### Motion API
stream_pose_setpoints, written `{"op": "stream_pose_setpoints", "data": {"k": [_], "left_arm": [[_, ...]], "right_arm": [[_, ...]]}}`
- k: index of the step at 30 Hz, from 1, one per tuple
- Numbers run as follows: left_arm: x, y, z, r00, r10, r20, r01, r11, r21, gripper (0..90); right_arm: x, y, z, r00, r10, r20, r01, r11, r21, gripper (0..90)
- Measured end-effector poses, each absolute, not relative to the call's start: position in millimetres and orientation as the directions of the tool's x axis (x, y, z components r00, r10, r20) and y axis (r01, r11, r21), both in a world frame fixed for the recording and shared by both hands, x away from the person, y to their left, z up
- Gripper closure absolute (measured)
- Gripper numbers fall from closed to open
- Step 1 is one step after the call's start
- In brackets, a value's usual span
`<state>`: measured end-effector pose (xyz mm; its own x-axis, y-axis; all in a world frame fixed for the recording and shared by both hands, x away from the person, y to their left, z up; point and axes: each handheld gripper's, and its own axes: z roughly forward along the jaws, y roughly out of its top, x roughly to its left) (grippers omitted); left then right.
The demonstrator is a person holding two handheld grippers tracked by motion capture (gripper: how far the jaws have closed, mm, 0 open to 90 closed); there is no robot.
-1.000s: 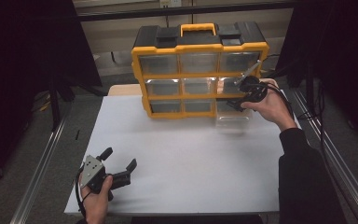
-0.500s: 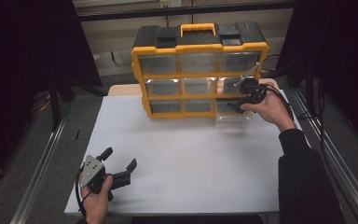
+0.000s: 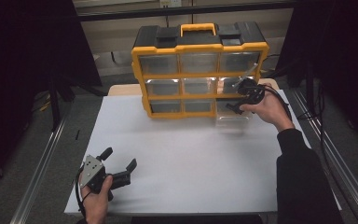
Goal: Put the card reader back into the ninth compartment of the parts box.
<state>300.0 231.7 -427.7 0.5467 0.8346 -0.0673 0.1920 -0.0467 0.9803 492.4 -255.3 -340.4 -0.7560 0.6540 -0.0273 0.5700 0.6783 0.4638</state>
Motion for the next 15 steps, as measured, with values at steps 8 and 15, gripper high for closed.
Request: {"op": "stream_pose_setpoints", "data": {"k": [8,15], "left_arm": [[300.2,231.5,-428.0,0.544,0.836,-0.074,0.195,-0.040,0.980,1.5],[300.0,231.8,-428.0,0.547,0.834,-0.066,0.195,-0.050,0.980,1.5]], "right_arm": [[494.6,-253.9,-345.0,-0.756,0.654,-0.033,0.572,0.684,0.453,73.0],[493.1,-255.0,-343.0,-0.737,0.675,-0.040,0.580,0.661,0.475,50.7]]}}
